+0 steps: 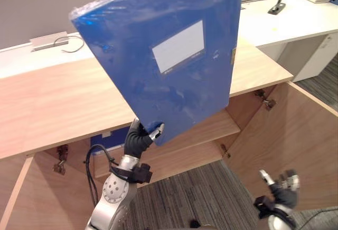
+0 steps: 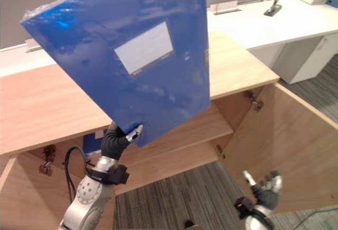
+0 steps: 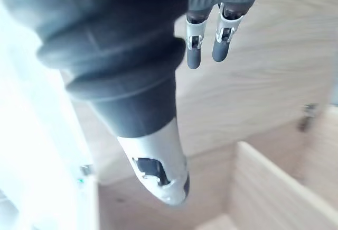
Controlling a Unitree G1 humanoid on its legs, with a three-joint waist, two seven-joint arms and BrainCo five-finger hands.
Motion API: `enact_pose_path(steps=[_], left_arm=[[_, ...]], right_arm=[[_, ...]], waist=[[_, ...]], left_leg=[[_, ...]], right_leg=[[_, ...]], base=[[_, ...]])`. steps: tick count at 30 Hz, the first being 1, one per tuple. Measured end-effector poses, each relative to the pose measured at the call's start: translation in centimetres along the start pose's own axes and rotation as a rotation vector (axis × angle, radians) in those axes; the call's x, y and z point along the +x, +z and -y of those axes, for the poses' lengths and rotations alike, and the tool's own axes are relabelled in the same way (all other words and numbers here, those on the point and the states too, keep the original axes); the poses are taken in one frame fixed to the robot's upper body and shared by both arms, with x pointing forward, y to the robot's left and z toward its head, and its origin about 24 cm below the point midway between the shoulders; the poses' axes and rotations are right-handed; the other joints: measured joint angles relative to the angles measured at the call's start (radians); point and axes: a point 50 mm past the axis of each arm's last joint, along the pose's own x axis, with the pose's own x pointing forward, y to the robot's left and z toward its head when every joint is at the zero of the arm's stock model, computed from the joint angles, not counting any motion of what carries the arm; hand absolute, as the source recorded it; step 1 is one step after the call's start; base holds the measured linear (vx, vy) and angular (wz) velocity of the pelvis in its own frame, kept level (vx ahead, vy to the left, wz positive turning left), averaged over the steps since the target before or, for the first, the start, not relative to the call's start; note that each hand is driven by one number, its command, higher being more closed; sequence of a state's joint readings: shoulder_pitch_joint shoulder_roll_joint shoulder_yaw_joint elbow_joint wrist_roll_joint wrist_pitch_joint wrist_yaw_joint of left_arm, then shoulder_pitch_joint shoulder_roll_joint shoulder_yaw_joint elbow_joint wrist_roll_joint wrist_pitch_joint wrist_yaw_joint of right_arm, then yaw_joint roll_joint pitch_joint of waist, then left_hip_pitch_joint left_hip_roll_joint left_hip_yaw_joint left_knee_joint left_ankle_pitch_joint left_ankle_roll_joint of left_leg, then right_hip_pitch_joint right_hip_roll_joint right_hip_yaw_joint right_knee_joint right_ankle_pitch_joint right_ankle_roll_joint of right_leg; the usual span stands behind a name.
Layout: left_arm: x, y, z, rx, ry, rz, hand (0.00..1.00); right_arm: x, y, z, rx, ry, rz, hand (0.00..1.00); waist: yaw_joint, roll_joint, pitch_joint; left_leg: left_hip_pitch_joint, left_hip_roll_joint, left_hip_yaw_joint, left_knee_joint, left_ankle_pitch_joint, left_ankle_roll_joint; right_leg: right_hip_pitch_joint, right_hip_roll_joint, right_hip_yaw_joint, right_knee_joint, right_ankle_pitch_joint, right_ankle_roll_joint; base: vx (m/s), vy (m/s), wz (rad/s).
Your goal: Walk over to the cabinet, pick up the folder, carry it to the office cabinet, place the folder inside the office cabinet, then close the office cabinet door
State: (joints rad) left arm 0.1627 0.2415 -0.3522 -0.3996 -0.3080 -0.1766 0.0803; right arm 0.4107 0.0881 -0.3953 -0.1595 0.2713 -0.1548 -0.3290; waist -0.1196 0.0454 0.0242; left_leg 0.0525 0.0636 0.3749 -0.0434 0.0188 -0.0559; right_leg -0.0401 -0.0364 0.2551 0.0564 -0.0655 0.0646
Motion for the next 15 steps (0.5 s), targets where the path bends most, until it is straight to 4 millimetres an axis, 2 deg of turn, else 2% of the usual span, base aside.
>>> enact_pose_path(steps=[1,4,5,6,8,12,15], left_arm=[[0.1,0.0,0.1,0.022,-0.002,0.004,1.0],[0.3,-0.2,0.2,0.049,-0.005,0.001,1.0],[0.6,-0.5,0.2,0.064,-0.007,-0.01,1.0],[0.7,-0.7,0.2,0.07,-0.009,-0.016,1.0],[1.0,-1.0,0.2,0.098,-0.022,-0.031,1.0],[1.3,-1.0,0.5,0.104,-0.067,-0.029,1.0],[1.5,-0.9,0.9,0.103,-0.111,-0.023,1.0]], right_arm=[[0.2,2.3,0.0,-0.003,-0.03,0.111,0.0],[0.1,5.8,-0.6,0.016,-0.039,0.286,0.0],[0.1,7.4,-1.2,0.034,-0.031,0.362,0.0],[0.1,8.1,-1.5,0.047,-0.022,0.399,0.0],[0.1,10.6,-3.2,0.12,0.025,0.532,0.0],[0.3,12.3,-5.9,0.218,0.176,0.594,0.0],[0.3,12.4,-8.6,0.337,0.403,0.549,0.0]], waist=[[-0.003,0.001,0.0],[-0.005,0.001,0.0],[-0.004,0.001,0.0],[-0.004,0.001,0.0],[-0.003,0.001,0.001],[0.006,0.0,0.001],[0.012,0.0,0.001]], left_leg=[[0.0,0.0,-0.001,0.01,-0.007,0.001],[0.0,0.0,-0.001,0.015,-0.014,0.002],[0.001,-0.001,-0.002,0.015,-0.014,0.002],[0.001,-0.001,-0.002,0.016,-0.014,0.002],[0.001,-0.003,-0.002,0.016,-0.014,0.003],[0.001,-0.006,-0.001,0.017,-0.015,0.005],[0.001,-0.007,-0.002,0.018,-0.014,0.006]], right_leg=[[0.001,-0.001,0.008,-0.001,0.004,0.003],[0.001,-0.002,0.021,-0.005,0.01,0.007],[0.002,-0.003,0.022,-0.006,0.012,0.01],[0.002,-0.003,0.023,-0.006,0.013,0.012],[0.002,-0.005,0.025,-0.008,0.017,0.017],[0.004,-0.009,0.026,-0.013,0.023,0.02],[0.004,-0.01,0.026,-0.013,0.025,0.023]], base=[[0.01,0.017,-0.28],[0.0,0.013,-0.14],[0.0,0.0,0.0],[0.0,0.0,0.0],[0.0,0.0,0.0],[0.0,0.008,-0.01],[0.0,0.0,0.0]])
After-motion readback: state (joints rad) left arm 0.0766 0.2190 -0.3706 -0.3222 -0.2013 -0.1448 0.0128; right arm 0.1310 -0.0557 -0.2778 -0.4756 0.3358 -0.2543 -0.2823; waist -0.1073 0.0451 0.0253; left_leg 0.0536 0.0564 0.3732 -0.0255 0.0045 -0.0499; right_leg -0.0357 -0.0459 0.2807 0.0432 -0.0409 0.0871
